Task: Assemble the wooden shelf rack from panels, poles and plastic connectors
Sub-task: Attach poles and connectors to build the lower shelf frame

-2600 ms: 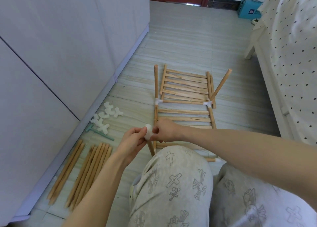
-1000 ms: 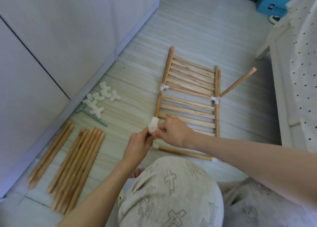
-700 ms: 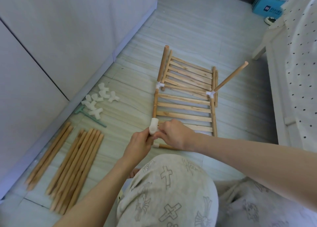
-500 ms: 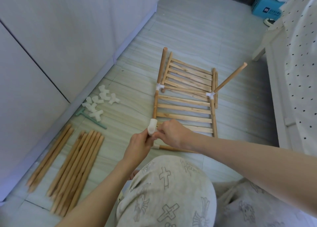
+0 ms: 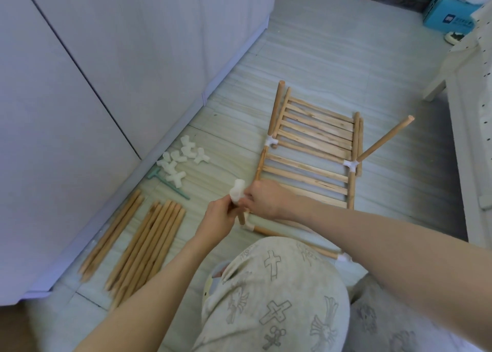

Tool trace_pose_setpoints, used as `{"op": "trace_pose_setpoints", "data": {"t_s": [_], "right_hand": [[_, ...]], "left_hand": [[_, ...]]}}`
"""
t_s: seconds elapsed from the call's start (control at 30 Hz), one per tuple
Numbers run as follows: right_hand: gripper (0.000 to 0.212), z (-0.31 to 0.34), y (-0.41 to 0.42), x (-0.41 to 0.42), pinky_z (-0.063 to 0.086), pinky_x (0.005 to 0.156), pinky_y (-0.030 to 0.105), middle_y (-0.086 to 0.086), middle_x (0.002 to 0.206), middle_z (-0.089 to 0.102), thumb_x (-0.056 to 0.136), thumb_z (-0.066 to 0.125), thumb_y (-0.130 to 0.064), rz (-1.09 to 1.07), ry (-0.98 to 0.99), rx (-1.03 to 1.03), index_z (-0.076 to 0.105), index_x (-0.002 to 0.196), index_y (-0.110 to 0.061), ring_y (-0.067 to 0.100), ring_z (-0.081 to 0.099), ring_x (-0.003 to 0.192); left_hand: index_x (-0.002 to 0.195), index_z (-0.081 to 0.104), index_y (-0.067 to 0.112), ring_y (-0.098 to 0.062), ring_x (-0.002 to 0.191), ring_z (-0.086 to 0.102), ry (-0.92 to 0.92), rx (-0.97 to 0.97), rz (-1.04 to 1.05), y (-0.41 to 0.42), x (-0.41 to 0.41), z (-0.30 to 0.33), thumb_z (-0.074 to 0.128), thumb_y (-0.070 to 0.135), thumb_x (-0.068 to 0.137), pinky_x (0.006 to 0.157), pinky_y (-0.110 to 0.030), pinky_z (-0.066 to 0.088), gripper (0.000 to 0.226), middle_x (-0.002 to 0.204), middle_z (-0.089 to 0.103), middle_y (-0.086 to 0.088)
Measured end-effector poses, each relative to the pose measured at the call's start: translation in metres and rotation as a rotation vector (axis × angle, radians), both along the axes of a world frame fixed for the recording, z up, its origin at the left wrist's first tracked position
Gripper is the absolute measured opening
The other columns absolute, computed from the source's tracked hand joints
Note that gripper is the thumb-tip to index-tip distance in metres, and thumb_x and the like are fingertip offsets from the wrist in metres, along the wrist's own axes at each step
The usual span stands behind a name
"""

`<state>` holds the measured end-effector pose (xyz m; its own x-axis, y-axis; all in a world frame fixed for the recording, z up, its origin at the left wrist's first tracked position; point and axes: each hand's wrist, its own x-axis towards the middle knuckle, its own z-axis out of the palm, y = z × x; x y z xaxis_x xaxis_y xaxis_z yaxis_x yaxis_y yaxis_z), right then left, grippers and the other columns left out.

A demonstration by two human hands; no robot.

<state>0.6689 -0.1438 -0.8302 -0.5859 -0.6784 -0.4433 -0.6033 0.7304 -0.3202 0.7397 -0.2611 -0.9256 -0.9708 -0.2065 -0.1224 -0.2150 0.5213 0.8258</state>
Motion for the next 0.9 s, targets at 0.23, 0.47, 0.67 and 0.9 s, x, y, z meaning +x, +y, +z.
{"op": "trace_pose_setpoints", "data": {"t_s": [0.23,0.47,0.67,0.9], "right_hand": [[0.047,0.003,-0.004,-0.005,0.032,0.049,0.029,0.005,0.051,0.041,0.089,0.055,-0.033,-0.049,-0.023,0.006,0.041,0.051,-0.010,0.019,0.041,0.053],[0.041,-0.007,0.009,-0.001,0.053,0.071,0.038,0.015,0.077,0.070,0.087,0.059,-0.035,-0.167,-0.155,-0.130,0.068,0.071,0.001,0.025,0.066,0.074],[0.038,-0.008,0.003,0.000,0.046,0.064,0.017,0.009,0.073,0.072,0.088,0.060,-0.034,-0.236,-0.215,-0.139,0.070,0.067,-0.003,0.013,0.064,0.067],[0.040,-0.007,0.005,-0.003,0.044,0.061,0.025,0.010,0.076,0.068,0.090,0.056,-0.038,-0.205,-0.191,-0.102,0.057,0.061,-0.010,0.017,0.060,0.067]], "left_hand": [[0.084,0.070,0.010,0.010,0.063,0.056,0.013,0.104,0.010,0.001,0.004,-0.006,0.064,0.012,0.086,0.058,-0.007,0.039,0.007,0.067,0.069,0.008],[0.079,0.068,0.004,0.013,0.057,0.052,0.040,-0.031,-0.116,-0.003,-0.001,-0.012,0.057,0.002,0.088,0.053,-0.003,0.034,0.015,0.054,0.057,0.015],[0.074,0.063,0.000,0.019,0.050,0.046,0.085,-0.055,-0.094,-0.005,0.001,-0.014,0.055,-0.001,0.088,0.050,-0.002,0.033,0.017,0.046,0.052,0.030],[0.083,0.066,0.005,0.006,0.055,0.052,0.022,0.003,-0.074,-0.005,-0.004,-0.009,0.057,0.004,0.089,0.053,-0.008,0.036,0.011,0.058,0.057,0.016]]}}
